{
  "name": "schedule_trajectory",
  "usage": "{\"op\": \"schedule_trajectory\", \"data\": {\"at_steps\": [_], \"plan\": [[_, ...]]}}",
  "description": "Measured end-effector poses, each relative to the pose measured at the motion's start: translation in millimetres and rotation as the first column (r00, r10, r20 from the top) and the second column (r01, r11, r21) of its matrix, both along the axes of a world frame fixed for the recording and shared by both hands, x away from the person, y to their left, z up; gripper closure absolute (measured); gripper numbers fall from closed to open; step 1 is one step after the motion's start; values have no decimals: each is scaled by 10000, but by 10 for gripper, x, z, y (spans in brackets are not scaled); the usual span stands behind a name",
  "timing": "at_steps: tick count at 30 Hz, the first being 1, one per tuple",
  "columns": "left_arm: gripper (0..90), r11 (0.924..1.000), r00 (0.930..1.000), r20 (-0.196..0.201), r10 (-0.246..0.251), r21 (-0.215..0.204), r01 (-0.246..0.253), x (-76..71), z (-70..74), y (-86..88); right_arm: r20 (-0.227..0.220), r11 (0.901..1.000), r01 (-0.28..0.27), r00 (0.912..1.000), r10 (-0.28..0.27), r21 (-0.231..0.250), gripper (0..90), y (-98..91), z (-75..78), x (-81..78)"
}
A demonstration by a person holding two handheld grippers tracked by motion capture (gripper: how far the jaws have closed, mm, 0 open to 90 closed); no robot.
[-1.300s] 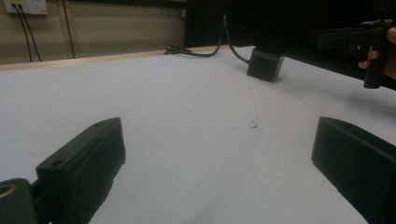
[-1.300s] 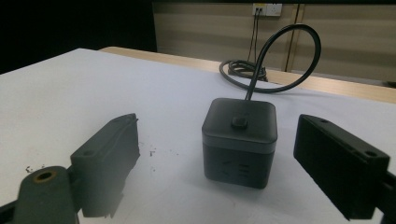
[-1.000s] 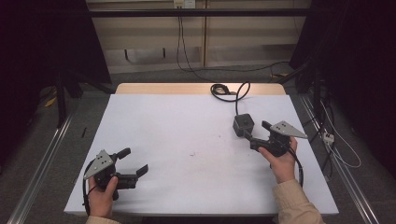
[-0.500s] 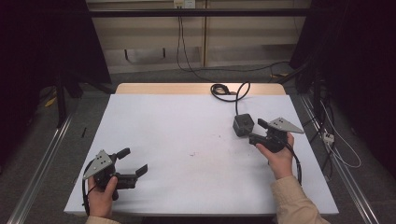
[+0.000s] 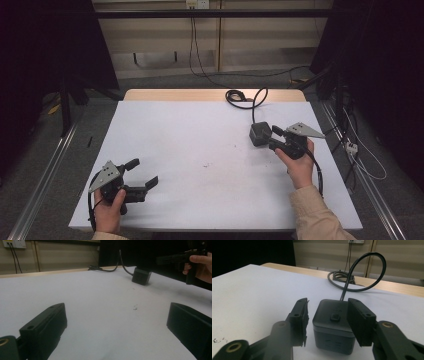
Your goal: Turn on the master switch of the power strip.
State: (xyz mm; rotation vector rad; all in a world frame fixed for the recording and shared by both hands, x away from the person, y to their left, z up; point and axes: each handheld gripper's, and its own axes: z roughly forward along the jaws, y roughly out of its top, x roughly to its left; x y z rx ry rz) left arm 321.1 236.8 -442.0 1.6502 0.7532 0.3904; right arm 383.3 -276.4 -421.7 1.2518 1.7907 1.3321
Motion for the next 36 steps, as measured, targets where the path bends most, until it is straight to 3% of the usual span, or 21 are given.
{"op": "schedule_trajectory", "data": {"at_steps": [10,14,23,36], "plan": [[25,10000,10000,3,-29,-18,29,-2,-1,-7,-109,9990,-290,9995,287,-337,656,36,-13,73],[25,9999,10000,18,-16,-99,17,-9,3,-16,-1,9989,-135,9999,135,-454,683,30,-31,97],[25,9999,9999,97,-52,-96,53,-10,4,-19,-133,9998,-160,9998,158,-96,718,36,-41,150],[25,9999,9999,144,5,-154,-3,-15,7,-12,-302,9999,46,9995,-51,-166,797,35,-5,229]]}}
